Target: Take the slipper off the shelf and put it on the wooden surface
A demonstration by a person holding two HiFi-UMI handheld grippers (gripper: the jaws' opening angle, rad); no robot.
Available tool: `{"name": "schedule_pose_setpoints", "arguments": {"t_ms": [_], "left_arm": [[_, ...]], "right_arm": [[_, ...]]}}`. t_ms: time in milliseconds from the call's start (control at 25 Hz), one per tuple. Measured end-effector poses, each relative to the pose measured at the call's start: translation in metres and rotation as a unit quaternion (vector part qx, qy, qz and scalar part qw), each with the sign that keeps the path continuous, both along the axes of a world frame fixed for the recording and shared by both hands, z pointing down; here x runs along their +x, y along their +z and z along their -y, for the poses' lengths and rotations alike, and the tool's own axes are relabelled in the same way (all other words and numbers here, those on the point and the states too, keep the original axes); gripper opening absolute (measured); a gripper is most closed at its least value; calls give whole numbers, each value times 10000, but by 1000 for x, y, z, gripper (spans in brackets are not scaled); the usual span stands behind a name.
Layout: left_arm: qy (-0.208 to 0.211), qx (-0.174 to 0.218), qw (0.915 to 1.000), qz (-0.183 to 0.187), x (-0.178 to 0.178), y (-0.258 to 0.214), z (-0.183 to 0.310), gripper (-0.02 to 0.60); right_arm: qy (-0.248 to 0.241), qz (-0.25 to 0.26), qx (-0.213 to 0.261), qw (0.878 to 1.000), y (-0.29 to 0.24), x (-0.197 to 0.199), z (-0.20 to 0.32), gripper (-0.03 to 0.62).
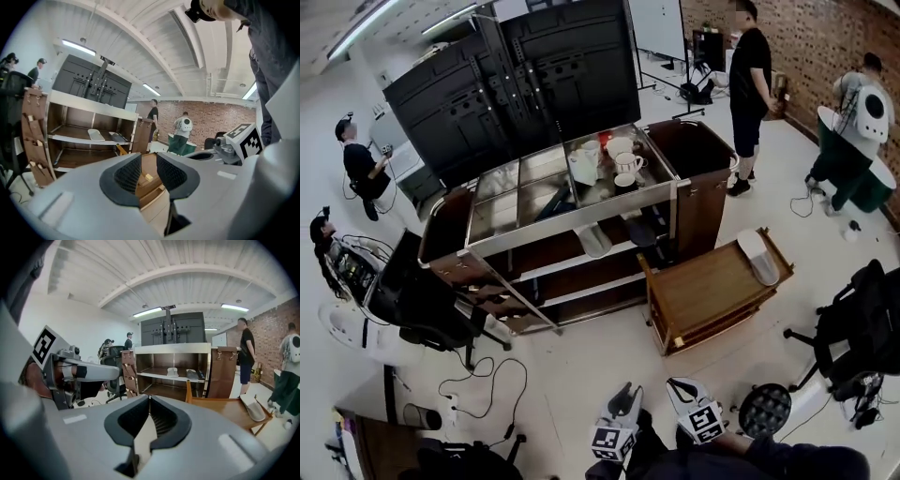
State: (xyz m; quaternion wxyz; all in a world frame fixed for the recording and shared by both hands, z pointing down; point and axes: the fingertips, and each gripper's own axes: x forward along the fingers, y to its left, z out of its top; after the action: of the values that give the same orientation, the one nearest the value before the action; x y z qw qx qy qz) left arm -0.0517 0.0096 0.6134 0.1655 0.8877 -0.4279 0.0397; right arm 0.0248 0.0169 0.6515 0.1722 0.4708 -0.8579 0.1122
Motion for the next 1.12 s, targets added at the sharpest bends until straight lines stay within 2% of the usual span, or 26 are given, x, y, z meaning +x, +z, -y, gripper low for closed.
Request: {"name": "schedule_pose_setpoints", "arguments": {"t_ms": [80,160,200,280,520,680,760,840,1000,1120], "left_arm": [[-305,-160,9993,-161,13,2,-49,110],[-573,-534,9963,-351,27,19,-98,110],[-619,-749,9944,-417,35,28,-121,110],[-430,-990,9934,-401,49,39,-152,92],[-97,-634,9979,-56,66,23,-161,83],[-339,-310,9989,-29,85,10,-162,83],[-482,-311,9983,-85,93,9,-166,83],[-432,-370,9983,-83,99,10,-174,81],[-265,-365,9990,18,92,9,-178,80],[-342,-450,9984,39,83,9,-180,80]], "right_arm": [[-110,59,-7,9999,-3,17,-42,8],[-206,79,-66,9997,-1,30,-78,6],[-279,63,-93,9995,0,36,-92,0],[-406,-14,-63,9992,-2,44,-106,0],[-306,-76,277,9991,-34,67,-125,0],[-272,-252,311,9988,-30,84,-146,0],[-268,-228,263,9990,-26,90,-148,0],[-255,-166,219,9993,-25,91,-149,0],[-271,-118,234,9993,-29,85,-148,0],[-409,-117,191,9989,-31,77,-148,0]]}}
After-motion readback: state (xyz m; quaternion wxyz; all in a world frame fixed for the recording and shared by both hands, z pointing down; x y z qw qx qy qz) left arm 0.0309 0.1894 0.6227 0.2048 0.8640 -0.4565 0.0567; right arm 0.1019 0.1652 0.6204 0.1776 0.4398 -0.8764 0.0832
